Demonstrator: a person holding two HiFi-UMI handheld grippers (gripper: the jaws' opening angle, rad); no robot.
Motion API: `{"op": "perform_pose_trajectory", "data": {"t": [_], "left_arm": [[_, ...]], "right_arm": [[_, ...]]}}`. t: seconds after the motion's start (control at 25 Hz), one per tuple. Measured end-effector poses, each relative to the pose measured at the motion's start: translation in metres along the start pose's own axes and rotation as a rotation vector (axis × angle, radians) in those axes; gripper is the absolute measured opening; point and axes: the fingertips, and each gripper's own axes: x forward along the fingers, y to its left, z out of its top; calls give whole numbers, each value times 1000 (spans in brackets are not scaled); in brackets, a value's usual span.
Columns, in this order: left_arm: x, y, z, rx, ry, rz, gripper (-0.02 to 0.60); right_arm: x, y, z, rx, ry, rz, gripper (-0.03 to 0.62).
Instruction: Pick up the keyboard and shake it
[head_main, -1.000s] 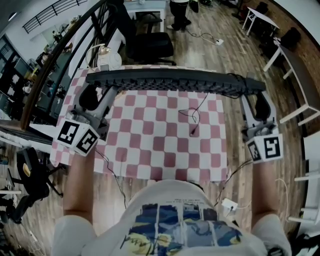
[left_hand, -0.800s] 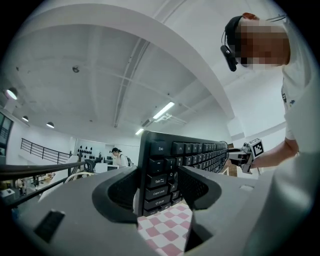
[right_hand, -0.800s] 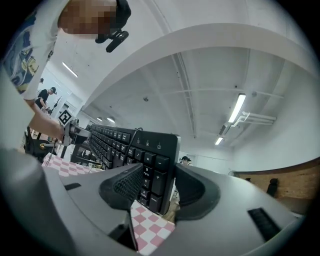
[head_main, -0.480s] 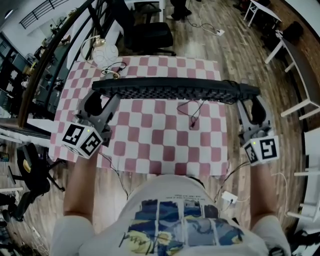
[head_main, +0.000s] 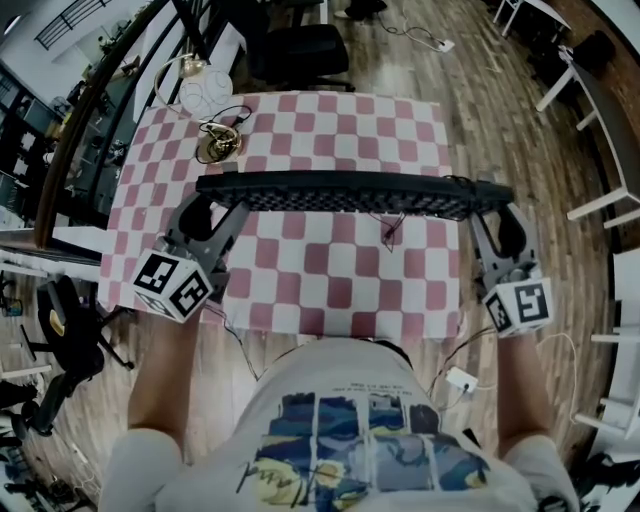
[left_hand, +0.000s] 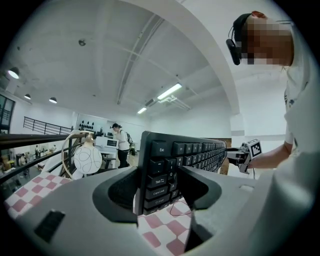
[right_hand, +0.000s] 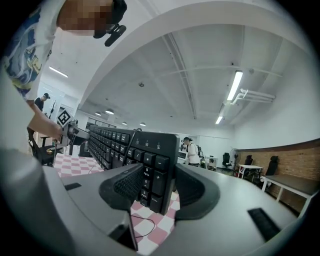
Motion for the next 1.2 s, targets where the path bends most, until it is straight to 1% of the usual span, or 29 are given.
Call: {"op": "perform_pose_trajectory", "data": {"t": [0.48, 0.92, 1.2], "left_arm": [[0, -3, -61, -69, 150, -4, 236], [-8, -10, -96, -98, 219, -22, 236], [-17, -15, -110, -120, 261, -23, 236]], "right_arm": [[-14, 19, -63, 91, 131, 13, 184], [-31, 32, -97, 144, 210, 8, 186], [-41, 40, -110, 166, 245, 10, 186]]}}
